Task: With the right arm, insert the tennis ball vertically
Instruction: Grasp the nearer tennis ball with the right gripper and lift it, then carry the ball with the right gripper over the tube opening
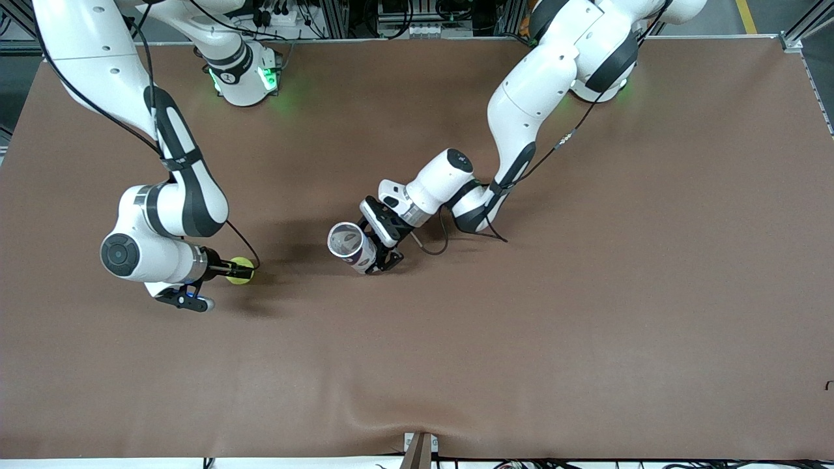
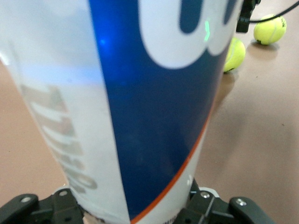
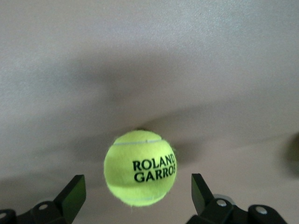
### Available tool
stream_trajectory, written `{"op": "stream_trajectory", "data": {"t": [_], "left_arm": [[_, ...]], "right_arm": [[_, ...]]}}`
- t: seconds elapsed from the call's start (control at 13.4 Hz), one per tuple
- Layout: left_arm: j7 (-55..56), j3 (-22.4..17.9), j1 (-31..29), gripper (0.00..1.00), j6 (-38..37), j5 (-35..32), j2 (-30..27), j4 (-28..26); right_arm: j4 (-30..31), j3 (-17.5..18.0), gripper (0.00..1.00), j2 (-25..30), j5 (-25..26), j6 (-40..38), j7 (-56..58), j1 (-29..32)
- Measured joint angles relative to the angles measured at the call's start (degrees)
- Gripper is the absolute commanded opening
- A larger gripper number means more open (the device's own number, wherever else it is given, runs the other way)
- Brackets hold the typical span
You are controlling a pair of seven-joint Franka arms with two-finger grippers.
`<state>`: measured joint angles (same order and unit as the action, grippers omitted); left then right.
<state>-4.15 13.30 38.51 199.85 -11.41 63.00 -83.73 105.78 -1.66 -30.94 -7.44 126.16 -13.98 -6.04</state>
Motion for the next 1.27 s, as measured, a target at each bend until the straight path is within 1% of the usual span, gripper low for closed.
{"op": "stream_trajectory", "data": {"t": [0.07,0.22,0.45,0.6,0.82,0.9,1.12,1.27], "left_arm": [[0.0,0.0,0.02,0.77,0.81,0.11,0.42,0.0],[0.0,-0.01,0.4,0.77,1.39,1.08,0.78,0.0],[0.0,-0.03,1.27,0.77,1.81,1.85,1.2,-0.01],[0.0,-0.05,1.54,0.77,2.05,1.88,1.41,-0.01],[0.0,-0.17,1.74,0.77,2.22,1.88,1.45,-0.01],[0.0,-0.18,1.75,0.77,2.24,1.88,1.46,0.0],[0.0,-0.2,1.77,0.77,2.38,1.88,1.5,-0.01],[0.0,-0.21,1.81,0.77,2.41,1.88,1.5,-0.01]], "right_arm": [[0.46,0.01,0.94,-0.2,0.0,0.59,-0.02,-0.05],[0.65,0.02,0.64,-0.75,0.0,1.31,-0.67,-0.44],[0.65,0.03,0.32,-1.17,0.0,1.55,-2.09,-1.43],[0.65,-0.18,0.0,-1.03,0.03,1.54,-2.48,-1.54],[0.41,-0.34,0.0,-0.93,0.03,1.27,-2.48,-1.54],[-0.34,-0.38,0.0,-0.68,0.03,-0.1,-2.48,-1.54],[-7.19,-0.44,0.0,0.97,0.03,-11.63,-6.05,-1.54],[-11.58,-0.36,0.0,2.04,-0.2,-17.28,-9.49,-1.55]]}}
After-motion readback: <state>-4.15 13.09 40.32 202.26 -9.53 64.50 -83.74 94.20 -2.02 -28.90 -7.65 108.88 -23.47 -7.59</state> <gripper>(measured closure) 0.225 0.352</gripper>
